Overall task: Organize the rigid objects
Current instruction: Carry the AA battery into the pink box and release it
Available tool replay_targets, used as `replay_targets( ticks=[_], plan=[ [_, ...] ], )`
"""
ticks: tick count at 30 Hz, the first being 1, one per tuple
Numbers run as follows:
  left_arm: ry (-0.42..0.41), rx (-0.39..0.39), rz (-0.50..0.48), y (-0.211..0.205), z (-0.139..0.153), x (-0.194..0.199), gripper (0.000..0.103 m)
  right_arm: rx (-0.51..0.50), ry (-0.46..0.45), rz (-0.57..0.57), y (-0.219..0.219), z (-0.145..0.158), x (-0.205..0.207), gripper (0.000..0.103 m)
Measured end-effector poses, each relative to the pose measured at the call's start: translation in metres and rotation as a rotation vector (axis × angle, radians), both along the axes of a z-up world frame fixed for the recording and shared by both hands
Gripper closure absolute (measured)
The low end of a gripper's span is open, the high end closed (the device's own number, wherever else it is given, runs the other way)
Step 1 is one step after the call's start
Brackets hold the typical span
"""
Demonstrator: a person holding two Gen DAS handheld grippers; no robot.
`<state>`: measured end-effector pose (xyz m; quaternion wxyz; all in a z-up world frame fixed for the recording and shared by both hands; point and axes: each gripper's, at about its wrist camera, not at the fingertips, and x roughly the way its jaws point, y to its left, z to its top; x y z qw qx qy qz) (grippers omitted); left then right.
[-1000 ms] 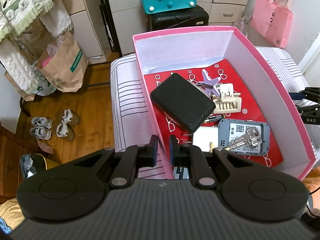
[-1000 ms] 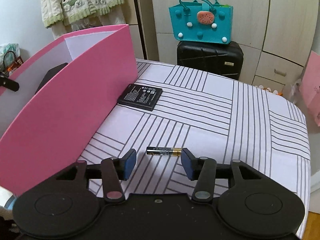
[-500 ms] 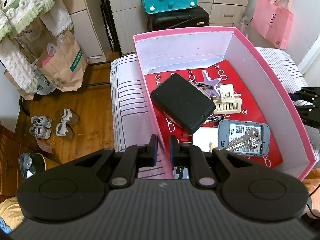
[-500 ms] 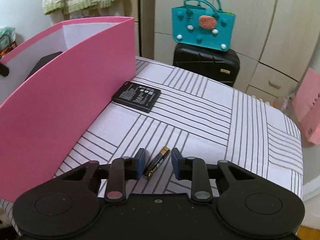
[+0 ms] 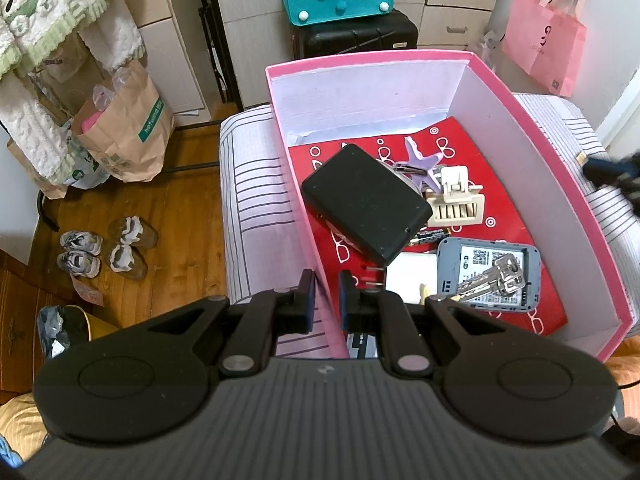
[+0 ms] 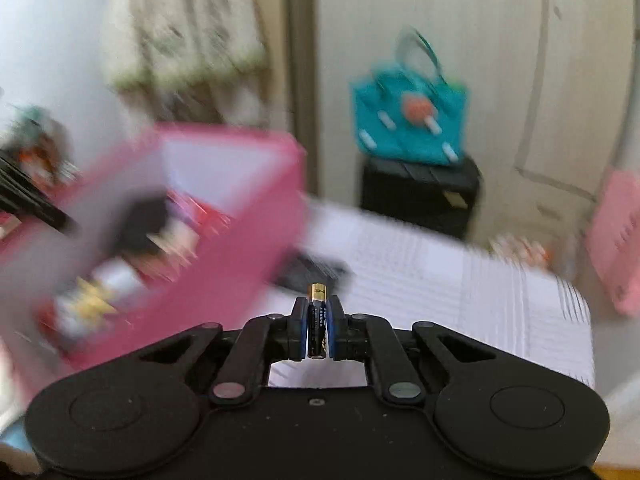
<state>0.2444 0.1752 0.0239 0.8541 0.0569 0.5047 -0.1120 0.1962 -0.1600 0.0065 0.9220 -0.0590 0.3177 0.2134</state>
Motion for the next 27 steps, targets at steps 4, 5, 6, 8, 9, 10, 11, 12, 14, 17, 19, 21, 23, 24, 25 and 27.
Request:
replay_targets(
  ticks=[4, 5, 6, 8, 9, 10, 11, 12, 14, 17, 19, 21, 23, 24, 25, 27],
  plan=[
    [0.000, -0.003, 0.001, 0.001, 0.000, 0.002, 0.092, 0.086, -0.031, 0.170, 0.027, 0.042, -0.013, 0.092],
    [0.000, -0.006, 0.002, 0.001, -0.001, 0.002, 0.092, 0.108, -0.010, 0.219, 0.034, 0.046, -0.013, 0.092],
    [0.001, -0.008, 0.003, 0.002, -0.001, 0.002, 0.092, 0.125, 0.015, 0.263, 0.042, 0.049, -0.012, 0.092],
    [0.001, -0.010, 0.003, 0.003, -0.002, 0.001, 0.092, 0.124, 0.064, 0.330, 0.060, 0.046, -0.009, 0.092],
    [0.000, -0.008, -0.001, 0.002, -0.002, 0.000, 0.092, 0.107, 0.077, 0.346, 0.069, 0.042, -0.009, 0.092],
    [-0.001, -0.005, -0.009, 0.002, -0.002, 0.000, 0.092, 0.080, 0.087, 0.358, 0.078, 0.036, -0.008, 0.092],
    [-0.002, -0.003, -0.015, 0.002, -0.001, -0.001, 0.092, 0.055, 0.097, 0.366, 0.086, 0.029, -0.006, 0.092],
    [-0.001, -0.004, -0.017, 0.003, -0.001, -0.001, 0.092, 0.042, 0.113, 0.370, 0.092, 0.024, -0.004, 0.092],
    [0.000, -0.006, -0.020, 0.004, -0.001, -0.001, 0.092, 0.047, 0.160, 0.359, 0.095, 0.015, 0.001, 0.091],
    [-0.003, -0.006, -0.024, 0.004, -0.001, -0.002, 0.092, 0.028, 0.128, 0.321, 0.094, 0.013, 0.002, 0.087],
    [-0.003, -0.005, -0.026, 0.003, -0.001, -0.001, 0.092, 0.044, 0.091, 0.315, 0.086, 0.018, 0.002, 0.086],
    [-0.004, -0.005, -0.029, 0.002, -0.002, -0.002, 0.091, 0.085, 0.083, 0.313, 0.077, 0.026, 0.004, 0.086],
    [-0.006, -0.006, -0.032, 0.002, -0.002, -0.002, 0.091, 0.122, 0.072, 0.299, 0.064, 0.033, 0.004, 0.086],
    [-0.006, -0.011, -0.032, 0.003, -0.002, -0.002, 0.091, 0.140, 0.065, 0.285, 0.058, 0.036, 0.005, 0.086],
    [-0.005, -0.015, -0.031, 0.004, -0.001, -0.002, 0.091, 0.159, 0.054, 0.263, 0.049, 0.040, 0.005, 0.086],
    [-0.008, -0.018, -0.030, 0.004, -0.001, -0.002, 0.091, 0.174, 0.035, 0.219, 0.037, 0.043, 0.009, 0.080]
  ],
)
